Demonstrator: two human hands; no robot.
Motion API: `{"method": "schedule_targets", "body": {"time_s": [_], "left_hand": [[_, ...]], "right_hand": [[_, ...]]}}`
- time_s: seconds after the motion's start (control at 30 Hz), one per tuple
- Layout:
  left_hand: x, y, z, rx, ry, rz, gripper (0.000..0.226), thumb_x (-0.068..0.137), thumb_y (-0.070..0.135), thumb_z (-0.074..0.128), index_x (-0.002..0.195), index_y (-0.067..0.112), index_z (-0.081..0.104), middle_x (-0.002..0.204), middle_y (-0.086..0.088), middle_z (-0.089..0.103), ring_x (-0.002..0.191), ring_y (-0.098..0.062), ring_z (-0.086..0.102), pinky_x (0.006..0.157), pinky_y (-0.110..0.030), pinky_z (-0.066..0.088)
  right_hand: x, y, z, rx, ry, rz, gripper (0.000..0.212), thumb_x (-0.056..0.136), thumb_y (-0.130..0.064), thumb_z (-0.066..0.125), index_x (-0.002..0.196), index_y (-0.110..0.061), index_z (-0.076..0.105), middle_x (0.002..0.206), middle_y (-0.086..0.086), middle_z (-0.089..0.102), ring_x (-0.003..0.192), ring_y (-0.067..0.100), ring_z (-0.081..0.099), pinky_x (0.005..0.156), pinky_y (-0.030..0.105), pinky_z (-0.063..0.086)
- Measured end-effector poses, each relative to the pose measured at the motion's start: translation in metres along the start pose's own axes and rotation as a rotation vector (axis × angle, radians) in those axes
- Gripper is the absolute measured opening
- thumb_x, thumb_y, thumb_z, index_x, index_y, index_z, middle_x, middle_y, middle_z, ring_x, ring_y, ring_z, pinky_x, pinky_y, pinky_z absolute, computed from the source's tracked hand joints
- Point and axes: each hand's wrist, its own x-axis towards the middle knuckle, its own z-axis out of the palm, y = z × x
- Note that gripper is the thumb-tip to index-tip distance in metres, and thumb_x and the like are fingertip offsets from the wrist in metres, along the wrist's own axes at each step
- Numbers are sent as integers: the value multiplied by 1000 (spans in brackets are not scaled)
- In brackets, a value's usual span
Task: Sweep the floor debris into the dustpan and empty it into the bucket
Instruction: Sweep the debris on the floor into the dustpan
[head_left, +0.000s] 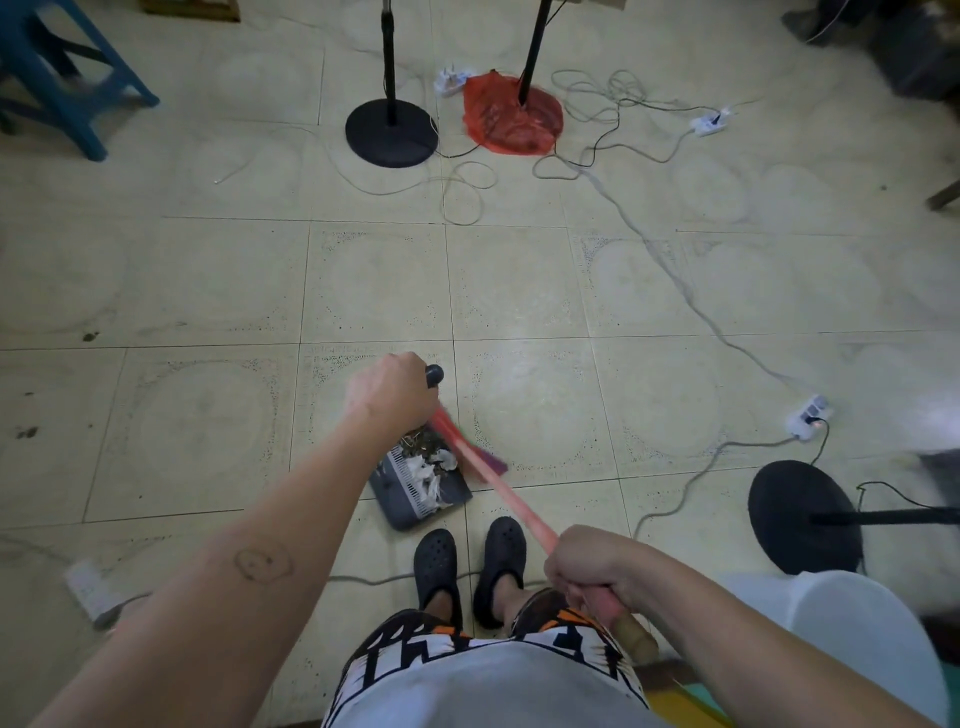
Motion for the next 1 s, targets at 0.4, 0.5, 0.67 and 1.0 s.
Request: {"method": "schedule_targets", "body": {"time_s": [0.4, 0.5, 0.67, 1.0], "left_hand": [[-7, -7, -4, 6, -21, -37, 21, 97, 27, 49, 86, 10, 56, 67, -2, 56, 53, -15, 53, 46, -25, 44], [-11, -14, -4, -14, -8, -54, 21, 96, 28, 51, 86, 11, 56, 67, -1, 57, 52, -13, 53, 45, -24, 44], [-24, -29, -11, -69, 14, -103, 27, 100, 26, 45, 75, 17, 50, 63, 0, 53, 47, -10, 48, 39, -21, 34], [-50, -71, -26, -124, 144, -259, 33, 98, 29, 41, 75, 10, 56, 61, -2, 52, 48, -15, 48, 46, -22, 35]], "right_hand": [[-34, 1, -29, 334, -153, -15, 15, 89, 2, 47, 100, -5, 40, 50, -3, 38, 30, 4, 33, 28, 14, 28], [-48, 0, -41, 264, -125, -52, 15, 89, 2, 47, 101, -4, 42, 51, -2, 39, 31, 5, 33, 28, 15, 28], [-65, -8, -58, 85, -61, -117, 14, 89, 0, 48, 102, -4, 45, 48, -2, 41, 32, 7, 34, 31, 15, 28], [-29, -53, -74, -201, 72, -132, 11, 85, -7, 53, 94, -7, 47, 56, 3, 42, 37, 11, 37, 36, 17, 31]]}}
